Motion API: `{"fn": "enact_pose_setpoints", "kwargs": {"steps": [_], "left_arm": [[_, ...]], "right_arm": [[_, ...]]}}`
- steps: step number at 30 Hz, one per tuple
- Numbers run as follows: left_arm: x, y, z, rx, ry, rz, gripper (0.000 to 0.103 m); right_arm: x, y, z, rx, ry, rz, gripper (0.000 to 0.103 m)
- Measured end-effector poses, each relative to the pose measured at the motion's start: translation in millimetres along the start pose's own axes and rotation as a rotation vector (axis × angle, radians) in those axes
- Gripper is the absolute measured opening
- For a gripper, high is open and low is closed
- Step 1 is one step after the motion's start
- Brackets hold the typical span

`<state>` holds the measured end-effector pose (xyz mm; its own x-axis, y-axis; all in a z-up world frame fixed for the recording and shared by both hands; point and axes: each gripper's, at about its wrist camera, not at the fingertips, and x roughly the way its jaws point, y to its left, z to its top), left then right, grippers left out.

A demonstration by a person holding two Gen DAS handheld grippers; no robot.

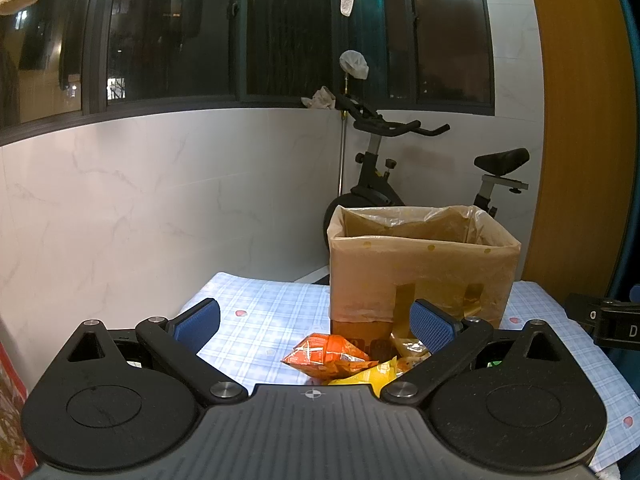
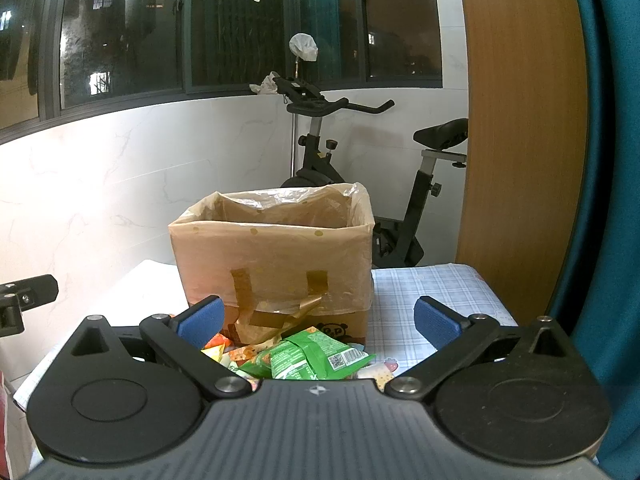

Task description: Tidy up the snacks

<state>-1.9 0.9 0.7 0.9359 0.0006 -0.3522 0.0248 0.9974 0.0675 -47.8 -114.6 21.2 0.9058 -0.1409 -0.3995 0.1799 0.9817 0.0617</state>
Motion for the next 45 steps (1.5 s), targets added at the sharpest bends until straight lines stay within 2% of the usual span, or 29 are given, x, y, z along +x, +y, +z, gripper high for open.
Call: {"fn": "enact_pose_setpoints", "kwargs": {"steps": [31,35,39,45], "left_arm": [[1,3,1,-0.015,0.015,0.004,0.102],[9,10,10,-0.021,0.02,-0.016,0.102],[24,24,19,-0.011,-0.016,0.037,0.102],[58,37,27,0.003,-0.005,0.089,0.102]], "right_arm": [[1,0,0,-0.001,0.0,0.0,0.103],[3,-4,2,-0.007,-0.001,0.01,0.103],[5,-17,16,0.01,-0.06,0.043,0.103],[22,-44,32,0.024,-0.158,0.067,0.103]]}}
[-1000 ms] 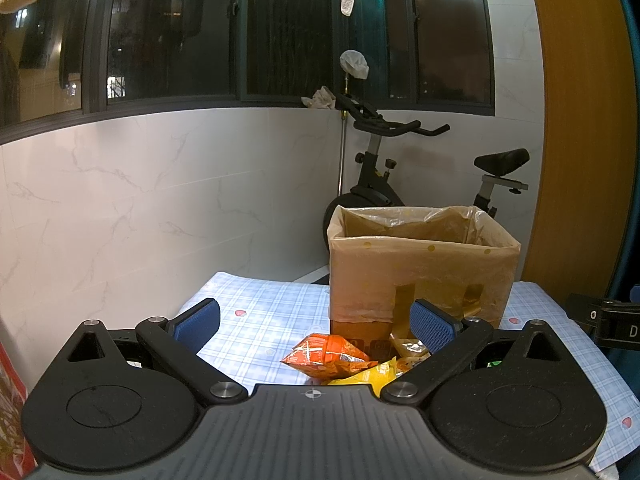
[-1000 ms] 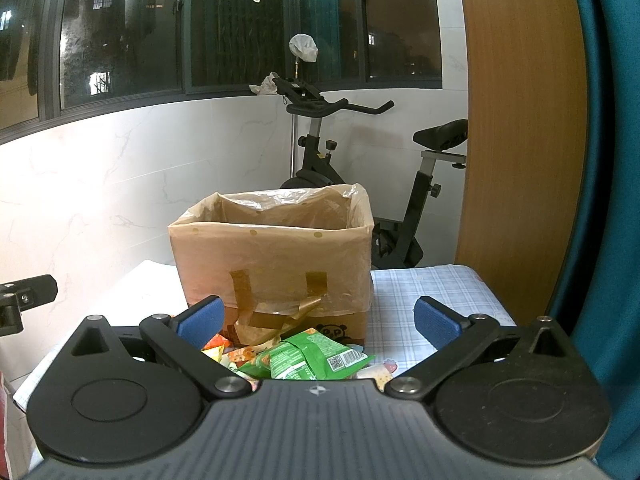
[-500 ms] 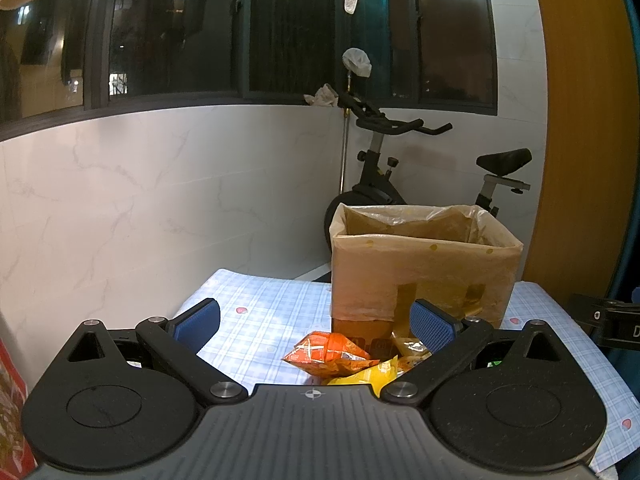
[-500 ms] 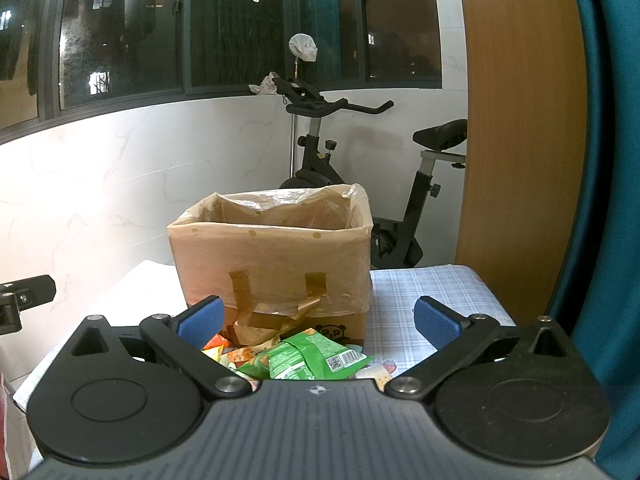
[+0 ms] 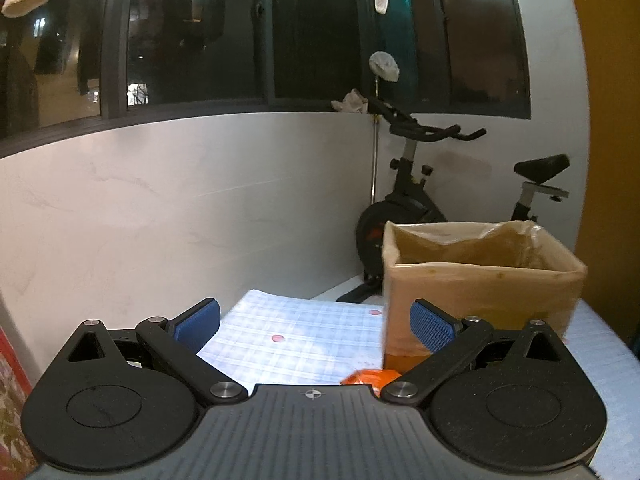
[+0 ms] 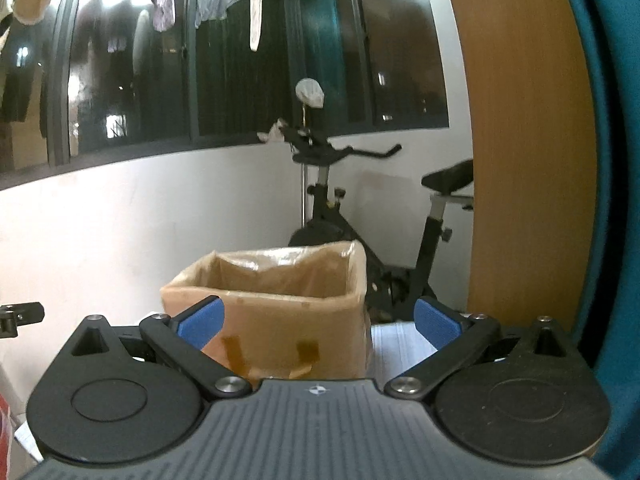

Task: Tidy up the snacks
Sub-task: 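Move both tools down toward the snack pile beside the cardboard box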

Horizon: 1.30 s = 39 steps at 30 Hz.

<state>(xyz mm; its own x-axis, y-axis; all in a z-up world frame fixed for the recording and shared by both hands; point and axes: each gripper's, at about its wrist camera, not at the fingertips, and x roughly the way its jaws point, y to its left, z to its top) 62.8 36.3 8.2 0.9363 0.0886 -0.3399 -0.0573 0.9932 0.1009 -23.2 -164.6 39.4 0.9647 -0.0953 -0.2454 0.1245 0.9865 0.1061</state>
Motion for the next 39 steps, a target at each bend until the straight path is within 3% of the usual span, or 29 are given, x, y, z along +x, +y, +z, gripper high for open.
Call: {"fn": "enact_pose_setpoints", "kwargs": {"steps": [6,13,17,23,31,39], "left_arm": [[36,1,5,0.033,0.002,-0.024,0.102],[70,9,-3,0.032,0.037,-0.044,0.101],[86,9,-18,0.013,0.083,-0.077,0.097],[107,5,-37,0.005,0.145,-0.171,0.096],[127,0,-66,-0.019,0.227,-0.228,0.096],[136,-4,-82,-0.02,0.264,-0.256,0.096]], "right_arm": [[33,-11,-4,0.032,-0.085,0.007,0.103],[79,-5,-21,0.019,-0.005,0.072,0.103],[96,4,-35,-0.05,0.038,0.062,0.103],[115,0,-56,-0.04,0.124,0.072,0.103],[138,-2,-84,-0.102,0.228,0.063,0.103],[167,13,-106,-0.205,0.338,0.149,0.103]]}}
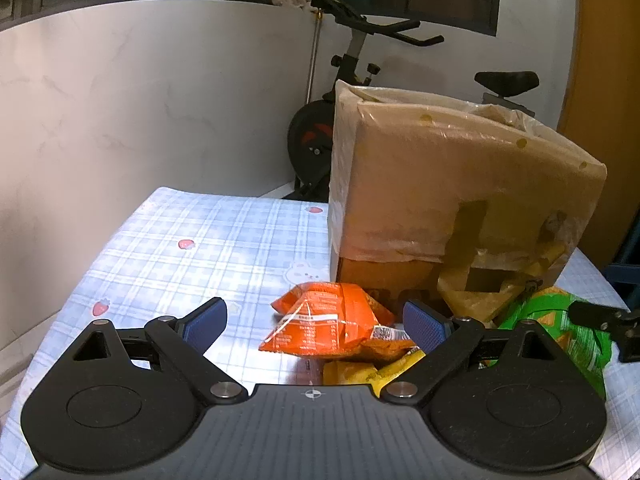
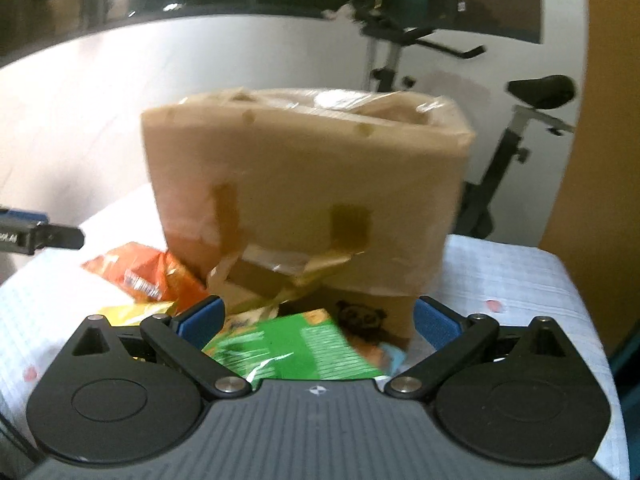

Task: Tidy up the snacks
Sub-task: 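Move both tools down toward the snack pile beside the cardboard box, then grasp the yellow chip bag with the left tool while the right tool grasps the green snack bag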

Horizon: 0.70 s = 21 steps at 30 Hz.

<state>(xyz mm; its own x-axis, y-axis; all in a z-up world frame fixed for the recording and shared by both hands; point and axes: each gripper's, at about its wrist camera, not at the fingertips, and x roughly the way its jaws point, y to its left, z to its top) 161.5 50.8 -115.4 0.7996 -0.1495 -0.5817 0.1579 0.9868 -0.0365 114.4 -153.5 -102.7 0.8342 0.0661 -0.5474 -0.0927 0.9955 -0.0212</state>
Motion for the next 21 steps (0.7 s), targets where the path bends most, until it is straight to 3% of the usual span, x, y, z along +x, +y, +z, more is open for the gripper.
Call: {"fn": "enact_pose_setpoints", "kwargs": {"steps": [7,11,21], "left_arm": [[8,-7,-8,-0.002,0.02,-0.065,0.096],[12,-13,-15,-0.003,0.046,-0.101,0.096],[34,-29,-33,0.006,0.155,-0.146,0.096]], "right_arm": [[21,17,-12,-0.074,0.064,0.076,0.103],[35,25,-21,-0.14,0.095,0.029,0.103],[44,12,-22,-0.052,0.104,0.06,0.103]]}}
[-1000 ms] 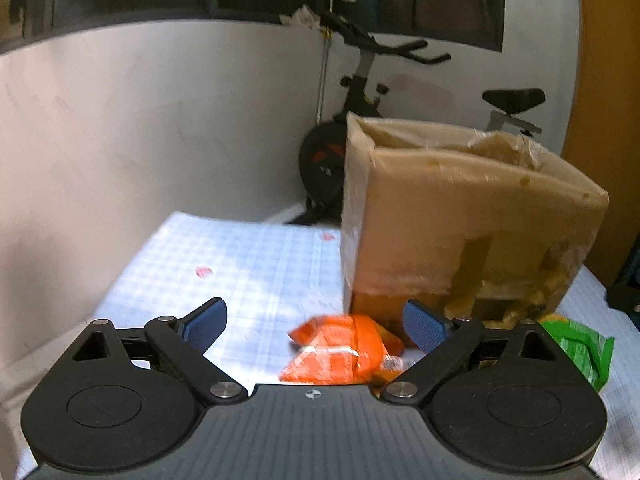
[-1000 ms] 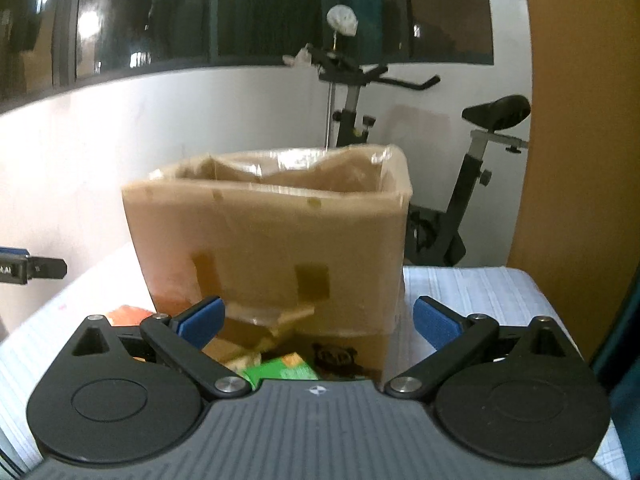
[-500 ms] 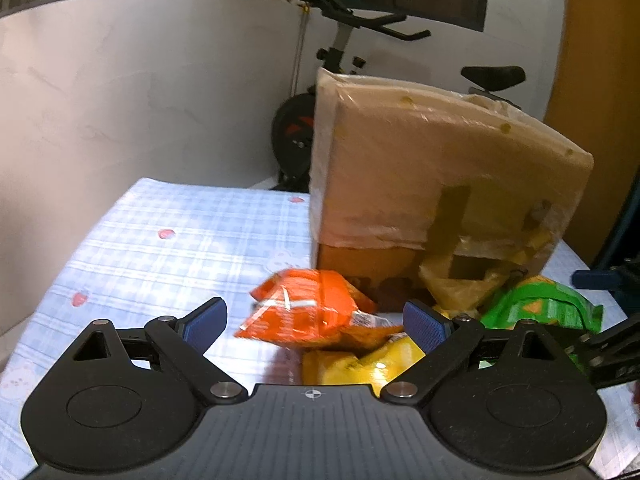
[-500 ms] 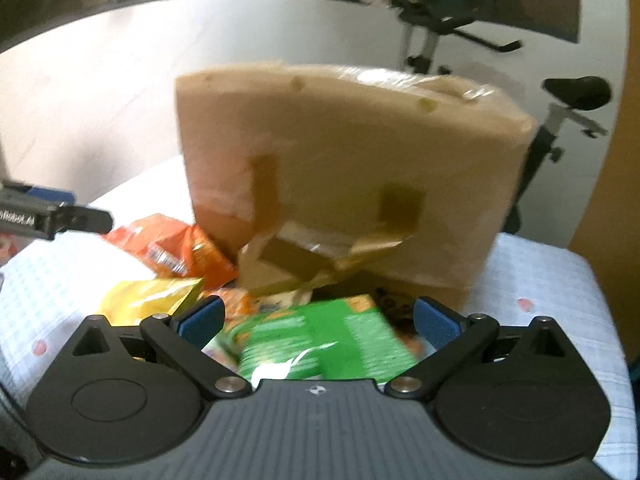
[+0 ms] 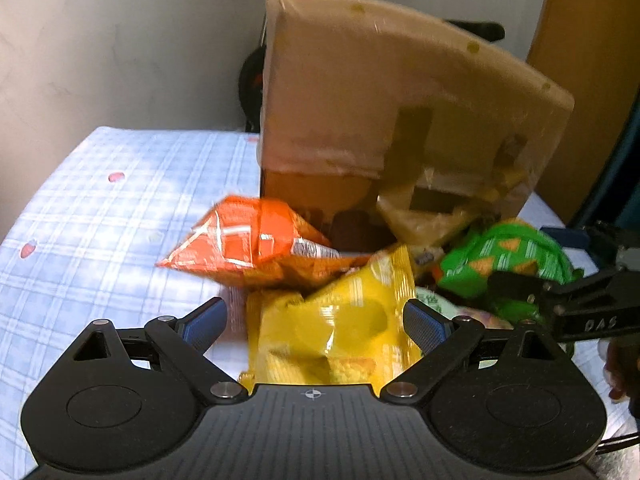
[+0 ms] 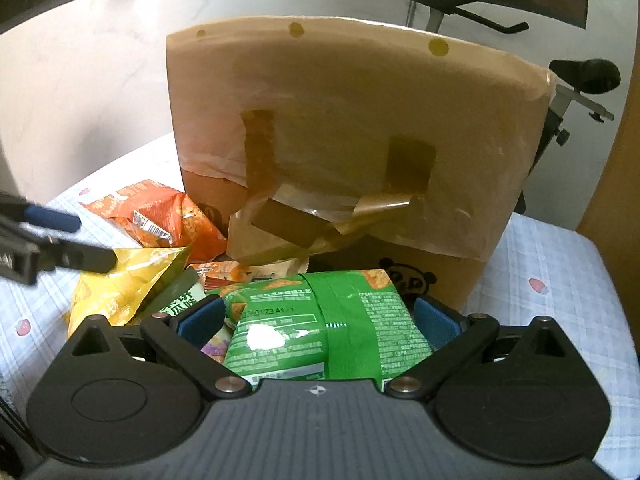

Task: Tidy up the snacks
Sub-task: 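Grasp the yellow chip bag with the left tool while the right tool grasps the green snack bag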

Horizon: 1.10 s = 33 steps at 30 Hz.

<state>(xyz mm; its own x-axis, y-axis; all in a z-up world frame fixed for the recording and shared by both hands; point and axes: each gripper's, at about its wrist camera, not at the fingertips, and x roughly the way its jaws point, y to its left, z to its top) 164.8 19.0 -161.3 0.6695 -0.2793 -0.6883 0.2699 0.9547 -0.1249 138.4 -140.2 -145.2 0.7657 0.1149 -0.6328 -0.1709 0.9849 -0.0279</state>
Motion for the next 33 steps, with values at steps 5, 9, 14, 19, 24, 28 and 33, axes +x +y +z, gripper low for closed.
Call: {"fn": "enact_pose_setpoints", "kwargs": {"steps": [5,9,14,19,24,28,33], "left_arm": [[9,6,-3,-0.008,0.025,0.004,0.097],[16,14,-5,-0.024,0.05,-0.011,0.097],[23,22,-10,-0.063,0.06,-0.043,0.098],[32,29,-14,-0.096,0.06,-0.075,0.1],[39,33,-17,-0.11,0.055,-0.096,0.101],[38,32,-20,-0.106,0.038,-0.096,0.101],[37,34,-24,-0.112,0.022,-0.103,0.1]], "right_arm": [[-2,0,0,0.02,-0.002,-0.002,0.103],[-1,-3,-1,0.04,-0.007,0.002,0.103],[0,-5,-2,0.069,-0.011,0.005,0.103],[0,-5,-3,0.07,-0.013,0.005,0.103],[1,-5,-4,0.069,-0.008,0.002,0.103],[2,-5,-3,0.07,-0.002,0.003,0.103],[3,-4,-3,0.072,0.002,0.001,0.103]]}}
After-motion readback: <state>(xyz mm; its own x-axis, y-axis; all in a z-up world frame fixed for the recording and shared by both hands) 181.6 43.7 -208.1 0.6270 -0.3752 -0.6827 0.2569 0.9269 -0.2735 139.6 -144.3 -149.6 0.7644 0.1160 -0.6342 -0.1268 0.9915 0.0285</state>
